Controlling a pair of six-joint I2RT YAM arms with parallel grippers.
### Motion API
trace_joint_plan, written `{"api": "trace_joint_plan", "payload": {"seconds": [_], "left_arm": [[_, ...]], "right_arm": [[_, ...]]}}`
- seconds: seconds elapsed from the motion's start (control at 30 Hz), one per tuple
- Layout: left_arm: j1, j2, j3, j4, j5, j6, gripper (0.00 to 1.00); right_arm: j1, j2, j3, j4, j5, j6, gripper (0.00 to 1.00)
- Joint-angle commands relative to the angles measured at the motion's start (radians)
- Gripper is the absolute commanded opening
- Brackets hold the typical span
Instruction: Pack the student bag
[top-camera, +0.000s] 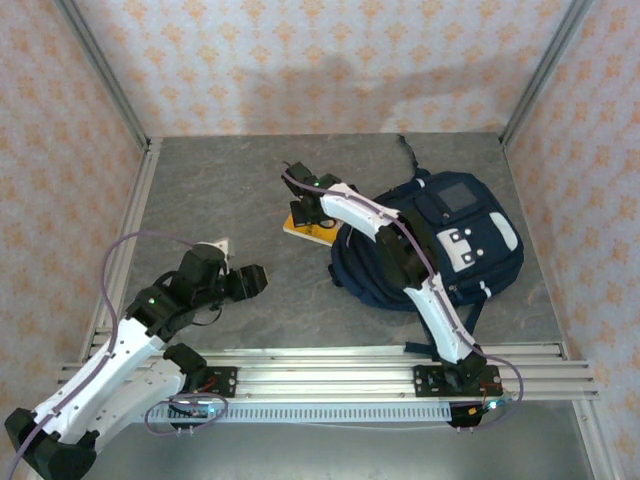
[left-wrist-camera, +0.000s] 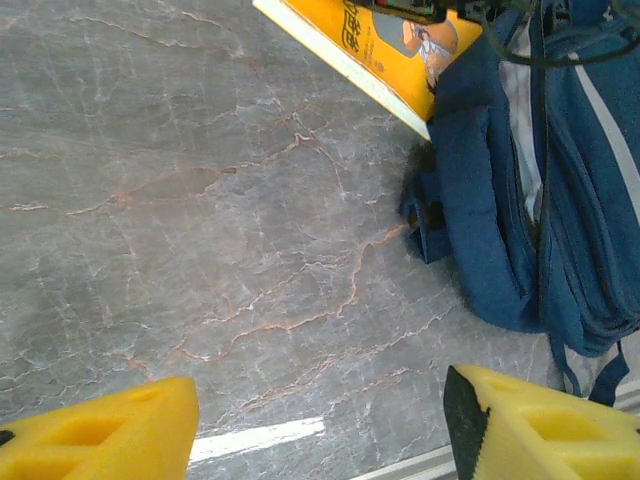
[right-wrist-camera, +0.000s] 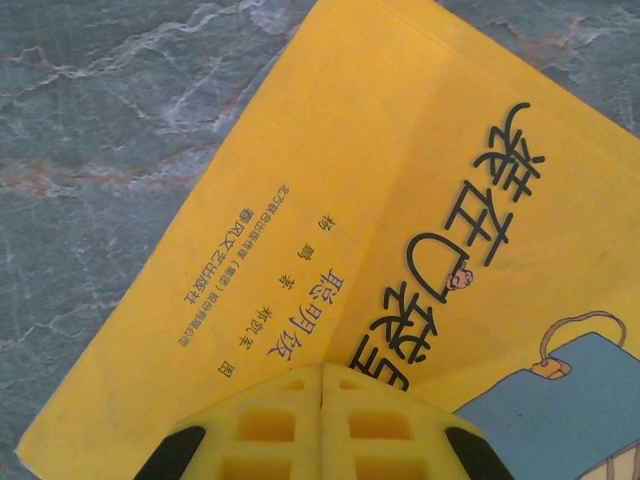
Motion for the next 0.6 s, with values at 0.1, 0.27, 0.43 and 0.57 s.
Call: {"api": "trace_joint_plan", "payload": {"seconds": [0.1,0.27,0.43,0.57], "left_arm": [[0.007,-0.082,-0.004,-0.07,-0.086,-0.043,0.67],[0.007,-0.107,0.045,-0.139,-0.169,-0.029,0.67],[0.007,-0.071,0.111,-0.151,-0.23,-0.014,0.67],[0.009,0.011,0.149,-0.126,-0.246,-0.012,0.67]], "right_arm": [[0.076,-0.013,-0.217,0.015,-0.171,0.002,0.0],[0.143,-0.06,-0.336,0.098,-0.263,0.023,0.0],[0.196,-0.146,-0.443,0.163,-0.376,0.048,0.0],[0.246,-0.228,-0.57,0.173,-0.454,0.05,0.0]]}}
